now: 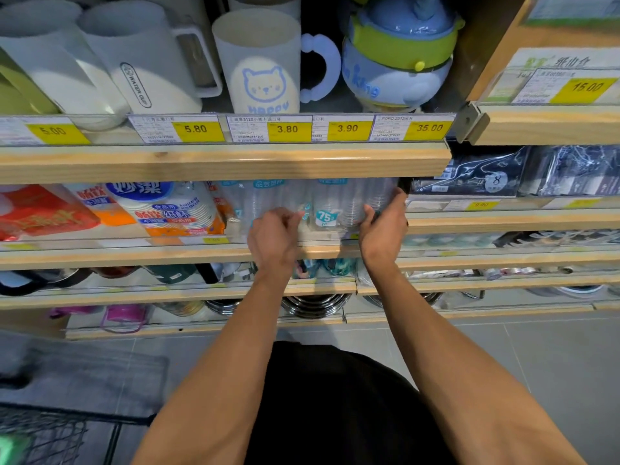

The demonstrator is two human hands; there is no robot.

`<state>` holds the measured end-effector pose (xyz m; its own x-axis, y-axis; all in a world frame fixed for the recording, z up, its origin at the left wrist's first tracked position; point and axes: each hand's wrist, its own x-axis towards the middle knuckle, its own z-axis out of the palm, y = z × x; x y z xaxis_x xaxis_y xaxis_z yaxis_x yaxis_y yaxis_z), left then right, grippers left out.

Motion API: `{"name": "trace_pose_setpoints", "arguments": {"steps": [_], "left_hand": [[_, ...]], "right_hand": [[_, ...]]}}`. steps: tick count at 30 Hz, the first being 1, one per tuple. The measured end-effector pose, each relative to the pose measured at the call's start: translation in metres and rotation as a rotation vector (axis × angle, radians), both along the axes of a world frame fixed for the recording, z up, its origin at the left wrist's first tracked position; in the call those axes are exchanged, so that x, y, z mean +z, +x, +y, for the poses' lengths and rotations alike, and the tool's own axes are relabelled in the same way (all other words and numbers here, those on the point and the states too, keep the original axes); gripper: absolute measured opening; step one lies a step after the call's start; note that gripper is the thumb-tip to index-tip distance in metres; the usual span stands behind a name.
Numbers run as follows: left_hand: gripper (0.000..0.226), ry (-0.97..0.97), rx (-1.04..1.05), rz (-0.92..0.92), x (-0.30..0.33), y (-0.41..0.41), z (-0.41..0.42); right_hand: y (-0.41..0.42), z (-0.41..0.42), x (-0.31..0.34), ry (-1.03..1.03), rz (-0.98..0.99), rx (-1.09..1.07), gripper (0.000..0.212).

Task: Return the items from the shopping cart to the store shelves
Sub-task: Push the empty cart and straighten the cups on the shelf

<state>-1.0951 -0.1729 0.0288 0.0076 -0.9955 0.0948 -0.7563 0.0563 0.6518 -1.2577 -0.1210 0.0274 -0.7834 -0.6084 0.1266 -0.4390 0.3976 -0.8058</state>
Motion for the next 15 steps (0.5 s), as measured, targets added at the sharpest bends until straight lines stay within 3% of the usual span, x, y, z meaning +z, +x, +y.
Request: {"name": "trace_pose_setpoints", "arguments": {"steps": [3, 6, 8, 11, 15], "left_hand": [[0.028, -0.135, 0.173, 0.141, 0.003, 0.020, 0.009], [0.057, -0.238, 0.302, 0.219, 0.007, 0.027, 0.006], [0.070, -0.172, 0.283, 0.150, 0.009, 0.028, -0.003], [0.065, -0.057, 0.218, 0.082, 0.012, 0.030, -0.016], [0.060, -0.070, 0.207, 0.133, 0.007, 0.052, -0.018]], "right_hand": [[0.001, -0.002, -0.002, 0.002, -0.007, -0.022, 0.052], [-0.002, -0.007, 0.000, 0.022, -0.023, -0.007, 0.054], [-0.006, -0.009, 0.000, 0.045, -0.008, -0.002, 0.054], [-0.003, -0.003, -0.003, 0.073, 0.021, -0.003, 0.051], [0.006, 0.005, -0.007, 0.085, 0.036, -0.008, 0.052]]}}
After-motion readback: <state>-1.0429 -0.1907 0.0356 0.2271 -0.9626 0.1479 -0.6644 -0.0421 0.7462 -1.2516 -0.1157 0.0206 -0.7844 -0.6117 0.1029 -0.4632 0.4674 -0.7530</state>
